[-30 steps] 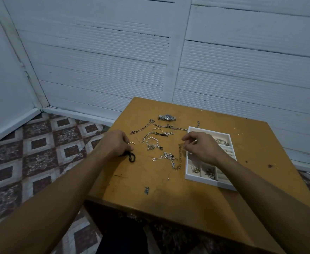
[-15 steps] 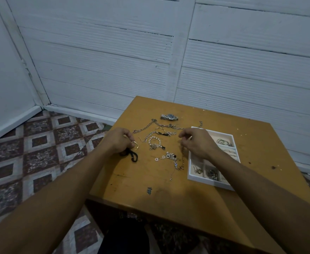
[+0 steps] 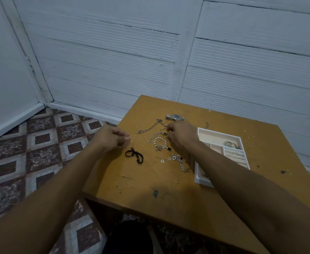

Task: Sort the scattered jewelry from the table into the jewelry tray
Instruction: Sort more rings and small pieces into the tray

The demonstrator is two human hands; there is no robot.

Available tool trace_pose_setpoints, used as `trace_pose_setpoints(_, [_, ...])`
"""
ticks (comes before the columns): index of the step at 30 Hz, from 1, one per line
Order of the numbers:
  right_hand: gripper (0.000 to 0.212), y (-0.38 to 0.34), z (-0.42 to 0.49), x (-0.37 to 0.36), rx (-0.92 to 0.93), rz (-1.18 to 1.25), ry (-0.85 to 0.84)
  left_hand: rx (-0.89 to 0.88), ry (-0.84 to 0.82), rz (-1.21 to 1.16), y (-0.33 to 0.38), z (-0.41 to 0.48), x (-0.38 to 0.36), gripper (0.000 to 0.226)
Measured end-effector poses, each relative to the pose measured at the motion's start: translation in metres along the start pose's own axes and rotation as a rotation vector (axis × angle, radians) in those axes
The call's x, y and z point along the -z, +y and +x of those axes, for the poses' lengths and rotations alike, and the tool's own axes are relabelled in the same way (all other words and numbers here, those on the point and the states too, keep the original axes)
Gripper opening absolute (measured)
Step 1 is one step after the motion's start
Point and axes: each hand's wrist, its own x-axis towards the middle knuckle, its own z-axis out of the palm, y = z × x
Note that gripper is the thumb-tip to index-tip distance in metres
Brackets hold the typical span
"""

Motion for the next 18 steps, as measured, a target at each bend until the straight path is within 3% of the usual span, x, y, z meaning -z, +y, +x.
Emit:
trace_pose_setpoints(8, [0.013, -0.006, 0.017, -0.009, 0.006, -0.039, -0.041, -0.043, 0.0, 0.096, -0.008, -0.004, 0.014, 0.007])
trace_pose_setpoints(18, [0.019, 0.0, 0.012, -0.009, 0.136, -0.155, 0.025, -0.023, -0.042, 0.051, -0.003, -0.004, 0.012, 0.007])
